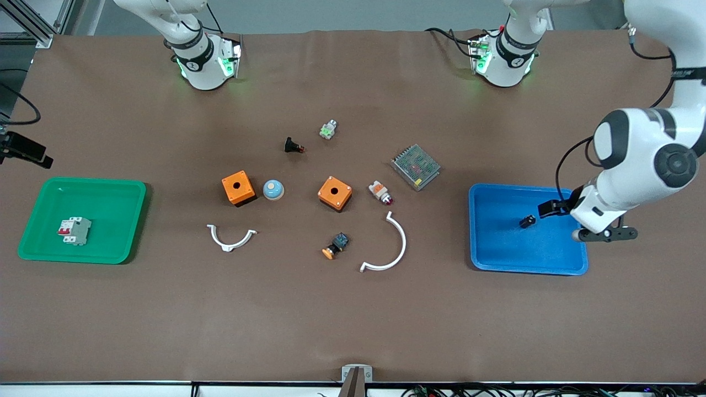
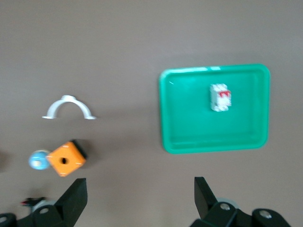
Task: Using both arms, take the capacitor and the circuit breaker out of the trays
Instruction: 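Reach the left gripper to the capacitor while the right gripper reaches the breaker, then grasp the black capacitor with the left gripper while the right gripper grasps the breaker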
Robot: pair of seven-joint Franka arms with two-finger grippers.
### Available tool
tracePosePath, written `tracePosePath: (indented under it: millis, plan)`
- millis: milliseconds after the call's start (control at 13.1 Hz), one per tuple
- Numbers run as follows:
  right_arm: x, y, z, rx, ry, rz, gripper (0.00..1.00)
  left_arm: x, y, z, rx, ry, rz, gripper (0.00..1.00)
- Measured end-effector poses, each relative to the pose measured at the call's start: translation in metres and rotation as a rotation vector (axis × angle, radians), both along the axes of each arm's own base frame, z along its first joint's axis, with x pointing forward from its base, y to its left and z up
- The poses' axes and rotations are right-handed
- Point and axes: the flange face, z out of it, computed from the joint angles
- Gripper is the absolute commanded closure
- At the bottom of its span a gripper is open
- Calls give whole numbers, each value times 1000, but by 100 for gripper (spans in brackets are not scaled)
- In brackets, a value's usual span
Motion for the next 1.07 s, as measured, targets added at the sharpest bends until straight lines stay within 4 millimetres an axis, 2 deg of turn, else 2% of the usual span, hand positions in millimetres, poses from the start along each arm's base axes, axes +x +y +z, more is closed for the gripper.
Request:
tracePosePath:
  millis: [76, 153, 229, 459, 535, 841, 1070]
  plan:
    - [6, -13, -23, -20, 42, 6, 0, 2, 0, -19, -2, -1, 1, 21]
    - [14, -29, -47, -25, 73, 26, 0, 3, 0, -34, -5, 1, 1, 22]
    - [23, -57, -79, -18, 96, 54, 0, 4, 0, -51, -7, 9, 1, 25]
    - [34, -133, -151, -4, 104, 112, 0, 2, -1, -71, -9, 35, 1, 32]
    - [36, -158, -181, 6, 105, 133, 0, 1, -1, -76, -9, 38, 0, 36]
    - [43, -193, -240, 5, 86, 195, 0, -3, -1, -95, -11, 61, 0, 43]
    - [48, -208, -280, 16, 56, 224, 0, -6, -3, -106, -13, 80, -2, 47]
